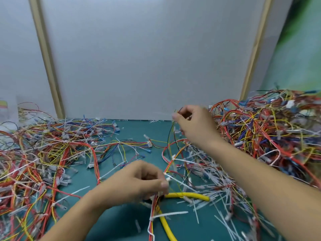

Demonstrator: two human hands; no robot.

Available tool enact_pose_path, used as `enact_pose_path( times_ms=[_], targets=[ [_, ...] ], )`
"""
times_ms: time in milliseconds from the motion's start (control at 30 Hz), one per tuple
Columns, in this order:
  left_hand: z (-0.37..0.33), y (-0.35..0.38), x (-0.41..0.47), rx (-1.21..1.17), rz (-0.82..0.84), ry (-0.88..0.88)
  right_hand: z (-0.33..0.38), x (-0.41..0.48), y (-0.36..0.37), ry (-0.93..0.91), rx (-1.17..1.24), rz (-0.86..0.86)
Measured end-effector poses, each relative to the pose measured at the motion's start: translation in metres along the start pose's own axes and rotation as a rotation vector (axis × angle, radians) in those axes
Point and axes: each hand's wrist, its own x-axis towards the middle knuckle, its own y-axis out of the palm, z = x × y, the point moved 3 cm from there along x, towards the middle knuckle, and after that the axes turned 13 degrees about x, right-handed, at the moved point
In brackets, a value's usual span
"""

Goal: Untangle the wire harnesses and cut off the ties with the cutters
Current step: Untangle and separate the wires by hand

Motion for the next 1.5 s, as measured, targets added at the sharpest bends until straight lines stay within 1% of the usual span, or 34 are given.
enact_pose_path(
  times_ms=[67, 100, 133, 200, 233, 267, 433, 533, 633, 700, 767, 833, 900, 1033, 1133, 1200, 1267, 1400, 1500],
  targets=[
    [0.004, -0.004, 0.002, -0.041, -0.061, -0.022, 0.001, 0.005, 0.007, 0.027, -0.106, 0.1],
    [0.007, -0.004, 0.003, -0.011, -0.09, -0.034, 0.001, 0.004, 0.009, 0.046, -0.15, 0.142],
    [0.01, -0.004, 0.004, 0.07, -0.112, -0.047, 0.002, 0.001, 0.01, 0.057, -0.186, 0.162],
    [0.015, -0.002, 0.005, 0.322, -0.116, -0.08, 0.008, -0.014, 0.007, 0.036, -0.21, 0.17],
    [0.018, -0.001, 0.005, 0.409, -0.102, -0.092, 0.013, -0.024, 0.007, 0.015, -0.198, 0.189],
    [0.02, -0.001, 0.005, 0.443, -0.089, -0.096, 0.018, -0.037, 0.007, -0.002, -0.182, 0.224],
    [0.025, -0.006, 0.006, 0.473, -0.108, -0.106, 0.039, -0.1, 0.011, -0.065, -0.236, 0.435],
    [0.023, -0.007, 0.003, 0.416, -0.109, -0.105, 0.044, -0.123, 0.018, 0.007, -0.227, 0.56],
    [0.022, -0.01, 0.004, 0.284, -0.157, -0.125, 0.044, -0.135, 0.027, 0.091, -0.256, 0.62],
    [0.022, -0.014, 0.005, 0.138, -0.26, -0.136, 0.041, -0.138, 0.031, 0.133, -0.291, 0.615],
    [0.022, -0.02, 0.005, -0.069, -0.348, -0.134, 0.039, -0.14, 0.034, 0.175, -0.314, 0.607],
    [0.021, -0.022, 0.004, -0.23, -0.402, -0.12, 0.036, -0.141, 0.038, 0.253, -0.263, 0.586],
    [0.021, -0.02, 0.004, -0.321, -0.437, -0.095, 0.033, -0.141, 0.042, 0.339, -0.136, 0.557],
    [0.017, -0.021, 0.006, -0.418, -0.502, -0.026, 0.032, -0.134, 0.053, 0.422, 0.167, 0.565],
    [0.014, -0.027, 0.003, -0.487, -0.59, 0.029, 0.032, -0.115, 0.043, 0.513, 0.469, 0.457],
    [0.011, -0.028, 0.003, -0.516, -0.571, 0.05, 0.032, -0.097, 0.035, 0.497, 0.554, 0.386],
    [0.007, -0.022, 0.005, -0.504, -0.476, 0.057, 0.03, -0.08, 0.033, 0.473, 0.576, 0.346],
    [0.003, -0.01, 0.005, -0.388, -0.286, 0.014, 0.025, -0.055, 0.043, 0.467, 0.631, 0.343],
    [0.003, -0.009, 0.004, -0.372, -0.23, 0.037, 0.02, -0.043, 0.049, 0.445, 0.625, 0.336]
  ],
)
